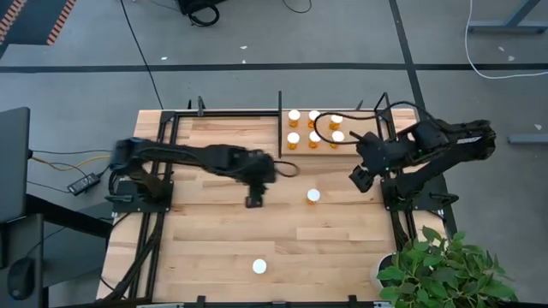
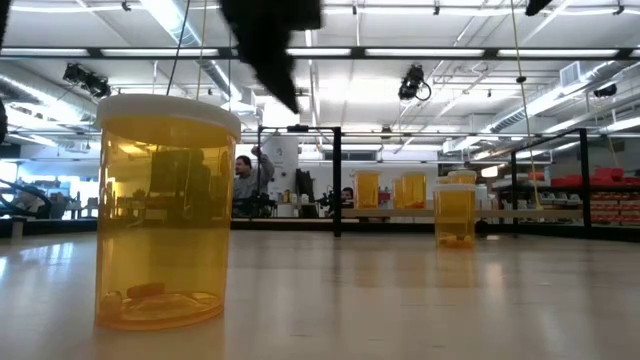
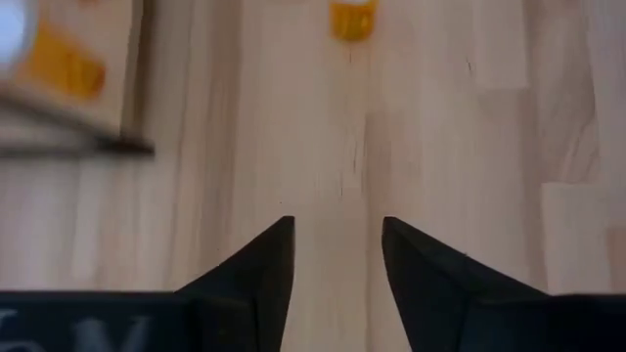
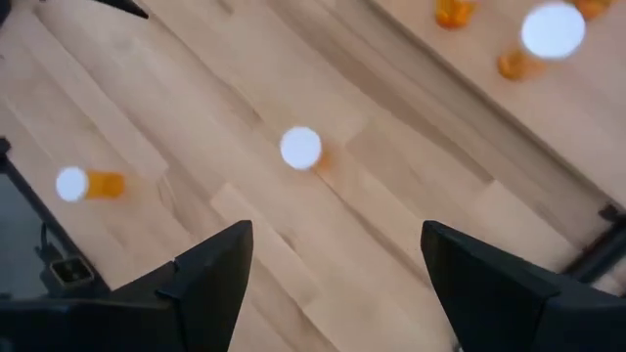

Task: Pick and place medicine bottles onto shelf by color
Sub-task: Put the orange pill bottle on the shelf

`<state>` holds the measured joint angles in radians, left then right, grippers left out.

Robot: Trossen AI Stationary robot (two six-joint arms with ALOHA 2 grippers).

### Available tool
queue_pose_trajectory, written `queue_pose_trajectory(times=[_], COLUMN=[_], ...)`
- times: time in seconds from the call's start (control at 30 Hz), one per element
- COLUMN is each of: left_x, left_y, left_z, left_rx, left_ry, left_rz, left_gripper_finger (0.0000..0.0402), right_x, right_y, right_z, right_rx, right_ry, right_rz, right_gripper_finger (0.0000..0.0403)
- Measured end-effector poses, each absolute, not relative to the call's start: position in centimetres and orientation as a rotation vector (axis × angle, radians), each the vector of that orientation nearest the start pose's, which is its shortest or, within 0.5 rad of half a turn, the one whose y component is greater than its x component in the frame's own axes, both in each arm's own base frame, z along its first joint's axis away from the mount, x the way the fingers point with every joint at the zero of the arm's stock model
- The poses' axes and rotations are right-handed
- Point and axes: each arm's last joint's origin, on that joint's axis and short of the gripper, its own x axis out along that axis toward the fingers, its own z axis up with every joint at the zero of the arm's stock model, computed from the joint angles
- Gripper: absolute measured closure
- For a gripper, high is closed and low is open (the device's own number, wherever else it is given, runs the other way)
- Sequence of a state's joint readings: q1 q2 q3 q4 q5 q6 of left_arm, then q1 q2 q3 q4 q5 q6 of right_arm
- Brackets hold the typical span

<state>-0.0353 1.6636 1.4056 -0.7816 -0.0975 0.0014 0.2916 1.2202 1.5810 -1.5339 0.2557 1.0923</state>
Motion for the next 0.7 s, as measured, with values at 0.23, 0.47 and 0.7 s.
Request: queue_pose_trajectory(times=[0.23,0.47,0.7], left_x=[27.1,24.3,23.9], left_y=[-1.0,-0.8,-1.4], left_z=[27.5,28.0,28.4], left_rx=[-0.167,-0.287,-0.320], left_ry=[0.899,0.823,0.798], left_rz=[0.150,0.209,0.197], left_gripper_finger=[0.0236,0.0239,0.0239], right_x=[21.4,27.7,31.1], right_y=[5.8,6.7,6.3], right_z=[38.6,34.0,29.9], right_rx=[0.549,0.456,0.437], right_ry=[1.011,1.122,1.288], right_rz=[-0.585,-0.590,-0.604], right_gripper_finger=[0.0099,0.0099,0.0099])
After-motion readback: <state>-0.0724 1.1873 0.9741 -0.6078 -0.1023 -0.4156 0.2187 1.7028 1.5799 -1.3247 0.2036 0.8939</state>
